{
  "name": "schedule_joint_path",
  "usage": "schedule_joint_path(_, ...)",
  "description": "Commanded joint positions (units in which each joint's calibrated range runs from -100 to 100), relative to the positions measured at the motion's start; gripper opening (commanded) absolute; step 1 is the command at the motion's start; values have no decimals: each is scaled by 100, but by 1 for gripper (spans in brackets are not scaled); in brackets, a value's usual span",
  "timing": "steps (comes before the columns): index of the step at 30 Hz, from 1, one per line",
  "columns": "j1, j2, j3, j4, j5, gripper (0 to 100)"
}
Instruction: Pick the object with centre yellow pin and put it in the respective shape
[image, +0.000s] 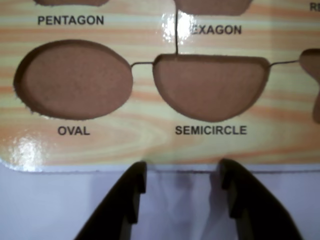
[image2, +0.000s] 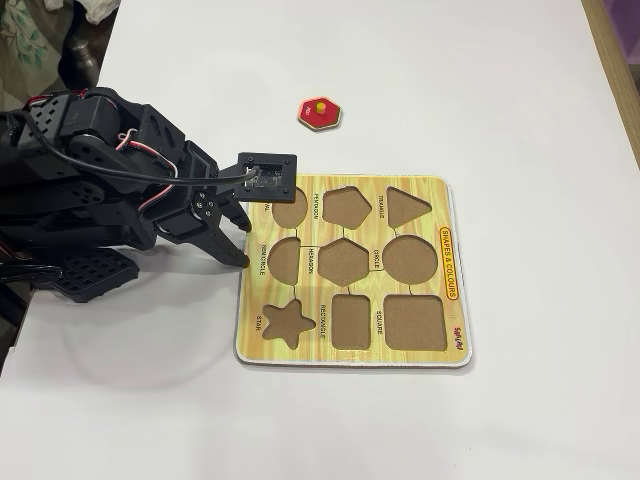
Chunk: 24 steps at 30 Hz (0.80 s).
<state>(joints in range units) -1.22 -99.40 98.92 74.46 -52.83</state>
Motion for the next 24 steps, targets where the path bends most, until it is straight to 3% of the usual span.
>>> schedule_joint_path(1,53,90,27,116,27,17)
schedule_joint_path(14,83,266,27,30,-25,17)
schedule_joint_path(24,73,2049,-1277,-169,22,17)
